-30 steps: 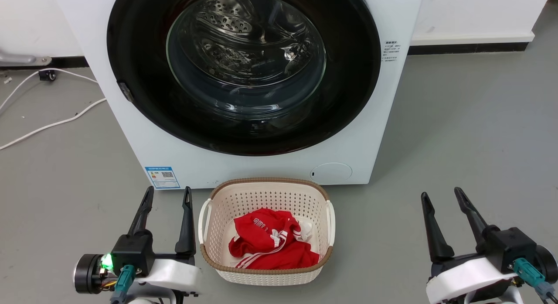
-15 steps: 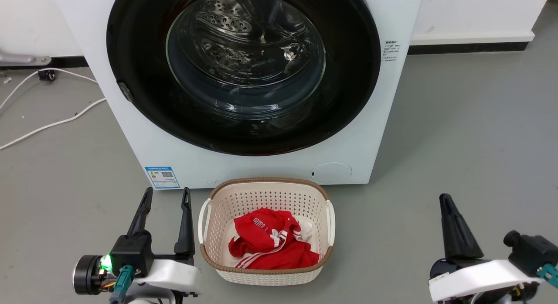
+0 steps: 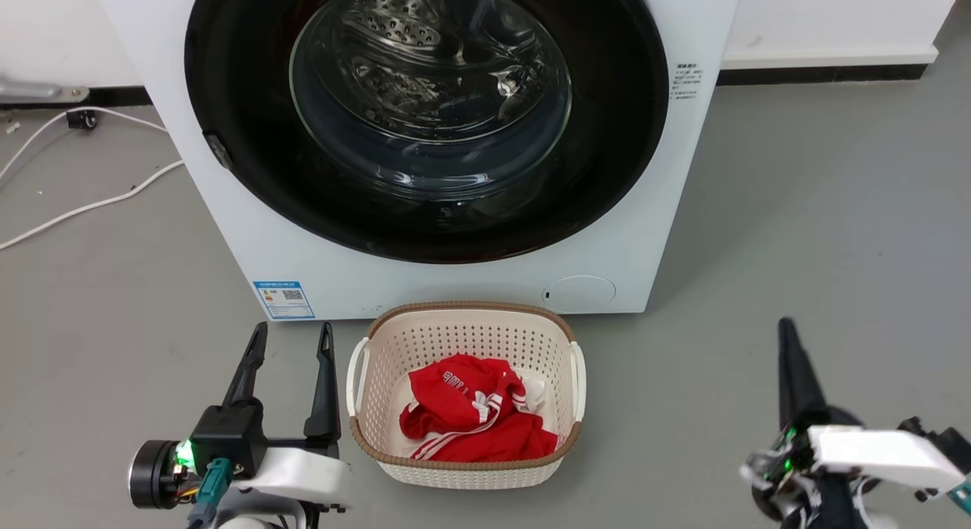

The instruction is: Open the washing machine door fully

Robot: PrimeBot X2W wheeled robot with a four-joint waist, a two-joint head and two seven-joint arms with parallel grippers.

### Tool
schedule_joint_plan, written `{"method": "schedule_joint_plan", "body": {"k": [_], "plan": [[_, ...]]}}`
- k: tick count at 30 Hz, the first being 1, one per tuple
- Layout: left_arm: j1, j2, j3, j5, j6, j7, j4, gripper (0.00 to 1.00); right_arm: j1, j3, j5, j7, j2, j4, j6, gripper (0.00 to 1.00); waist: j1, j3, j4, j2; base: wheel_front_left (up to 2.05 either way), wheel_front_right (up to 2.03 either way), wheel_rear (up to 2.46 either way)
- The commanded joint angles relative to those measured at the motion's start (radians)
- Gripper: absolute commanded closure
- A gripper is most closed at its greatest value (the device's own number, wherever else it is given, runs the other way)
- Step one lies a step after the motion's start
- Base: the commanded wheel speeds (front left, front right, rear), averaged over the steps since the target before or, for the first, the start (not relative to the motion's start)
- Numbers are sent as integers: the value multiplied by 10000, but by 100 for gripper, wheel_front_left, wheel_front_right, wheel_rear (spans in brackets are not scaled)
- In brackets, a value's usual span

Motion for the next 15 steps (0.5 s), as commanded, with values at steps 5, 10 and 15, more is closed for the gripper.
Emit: {"method": "schedule_joint_plan", "body": {"k": [5, 10, 15], "plan": [[-306, -31, 113, -147, 21, -26, -164, 0, -1259, -864, 1531, 346, -266, 304, 0, 100, 0, 334, 20, 0, 0, 0, 0], [-552, -45, 148, -176, -32, -26, -226, 0, -2719, -1221, 2138, 897, -942, 1005, 0, 100, 0, 675, 96, 0, 0, 0, 0], [-793, -61, 215, -141, -60, -26, -290, 0, -4487, -1040, 2277, 1555, -1822, 2173, 0, 100, 0, 1084, 180, 0, 0, 0, 0]]}}
